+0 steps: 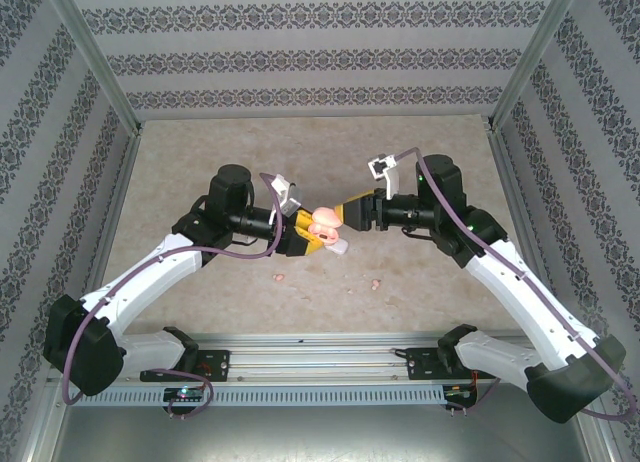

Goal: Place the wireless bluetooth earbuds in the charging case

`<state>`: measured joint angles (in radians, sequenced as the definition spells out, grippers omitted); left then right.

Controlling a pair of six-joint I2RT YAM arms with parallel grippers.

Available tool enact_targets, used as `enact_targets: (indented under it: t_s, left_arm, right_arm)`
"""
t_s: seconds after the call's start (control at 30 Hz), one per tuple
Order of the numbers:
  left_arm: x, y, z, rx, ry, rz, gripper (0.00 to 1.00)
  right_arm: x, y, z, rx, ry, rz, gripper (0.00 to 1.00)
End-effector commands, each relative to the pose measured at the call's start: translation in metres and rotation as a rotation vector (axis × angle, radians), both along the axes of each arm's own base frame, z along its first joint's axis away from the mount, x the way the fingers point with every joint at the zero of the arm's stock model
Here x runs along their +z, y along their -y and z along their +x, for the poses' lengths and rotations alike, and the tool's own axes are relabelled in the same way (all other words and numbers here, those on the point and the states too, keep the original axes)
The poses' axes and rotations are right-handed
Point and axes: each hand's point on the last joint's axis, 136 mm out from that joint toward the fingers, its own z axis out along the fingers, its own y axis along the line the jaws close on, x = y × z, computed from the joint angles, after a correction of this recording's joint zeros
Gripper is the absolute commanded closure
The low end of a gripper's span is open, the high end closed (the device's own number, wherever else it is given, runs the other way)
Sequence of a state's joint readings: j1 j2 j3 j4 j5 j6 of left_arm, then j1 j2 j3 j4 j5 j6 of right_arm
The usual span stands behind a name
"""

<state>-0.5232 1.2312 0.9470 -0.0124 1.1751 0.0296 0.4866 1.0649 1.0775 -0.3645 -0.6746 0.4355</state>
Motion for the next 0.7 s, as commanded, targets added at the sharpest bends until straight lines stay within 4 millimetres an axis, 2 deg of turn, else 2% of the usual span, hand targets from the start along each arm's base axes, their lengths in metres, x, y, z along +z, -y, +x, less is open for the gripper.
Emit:
enact_targets:
  t_s: [0.0,0.2,0.33,0.5,0.67]
  left_arm:
    - [0.014,-0.002,-0.006,-0.029,0.043,-0.054,0.87]
    - [0.011,-0.004,0.006,0.031,0.034,-0.054,0.88]
    - [0.01,-0.005,0.013,0.055,0.013,-0.064,0.88]
    - [0.011,-0.005,0.016,0.056,-0.001,-0.083,0.88]
    - [0.012,-0.004,0.015,0.038,-0.021,-0.091,0.88]
  right_arm:
    - [0.002,0.008,0.011,-0.095,-0.01,0.024,0.38]
    - [0.007,0.019,0.012,-0.189,-0.032,0.05,0.33]
    - [0.015,0.015,-0.003,-0.142,0.028,0.04,0.3]
    - [0.0,0.009,-0.029,-0.074,0.189,-0.118,0.25]
    - [-0.012,0.0,-0.039,-0.003,0.284,-0.245,0.22]
